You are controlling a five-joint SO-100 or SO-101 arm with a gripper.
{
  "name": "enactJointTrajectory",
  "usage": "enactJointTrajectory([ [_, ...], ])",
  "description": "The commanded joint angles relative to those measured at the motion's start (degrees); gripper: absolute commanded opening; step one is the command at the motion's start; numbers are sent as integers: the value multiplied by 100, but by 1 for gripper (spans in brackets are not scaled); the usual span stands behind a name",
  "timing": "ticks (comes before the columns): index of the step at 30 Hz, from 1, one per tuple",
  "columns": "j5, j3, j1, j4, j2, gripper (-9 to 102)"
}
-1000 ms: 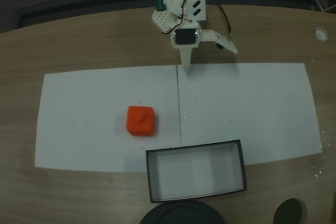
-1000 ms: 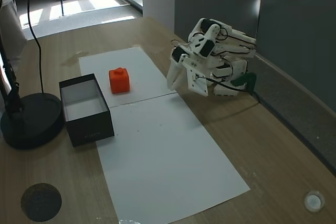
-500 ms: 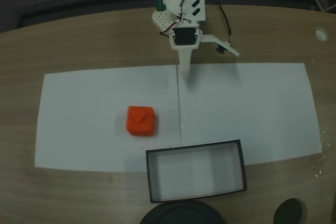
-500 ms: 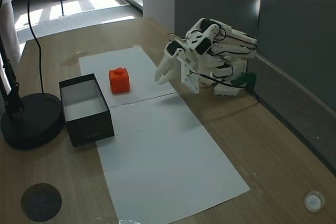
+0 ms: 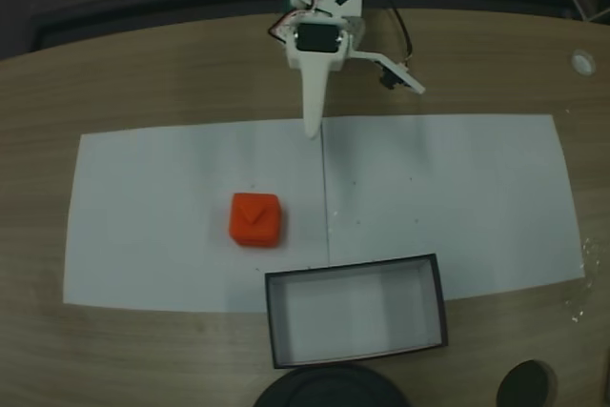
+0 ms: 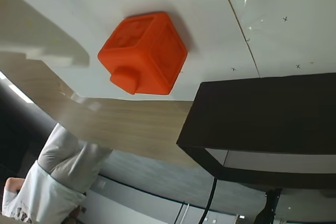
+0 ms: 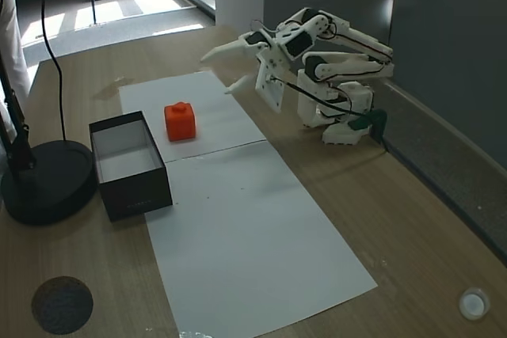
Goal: Grab a orange square and put it in the box.
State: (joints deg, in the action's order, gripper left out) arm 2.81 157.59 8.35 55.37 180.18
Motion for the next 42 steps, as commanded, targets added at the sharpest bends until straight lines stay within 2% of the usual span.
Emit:
enactJointTrajectory([
  [1, -44, -984, 97, -149, -1248, 32],
  [11, 0, -2777, 642, -53, -5150, 32],
  [19, -9, -3973, 817, 26, -6987, 32],
  [29, 9, -4939, 958, 290, -7919, 32],
  [42, 255, -5071, 1055, -211, -8640, 33],
])
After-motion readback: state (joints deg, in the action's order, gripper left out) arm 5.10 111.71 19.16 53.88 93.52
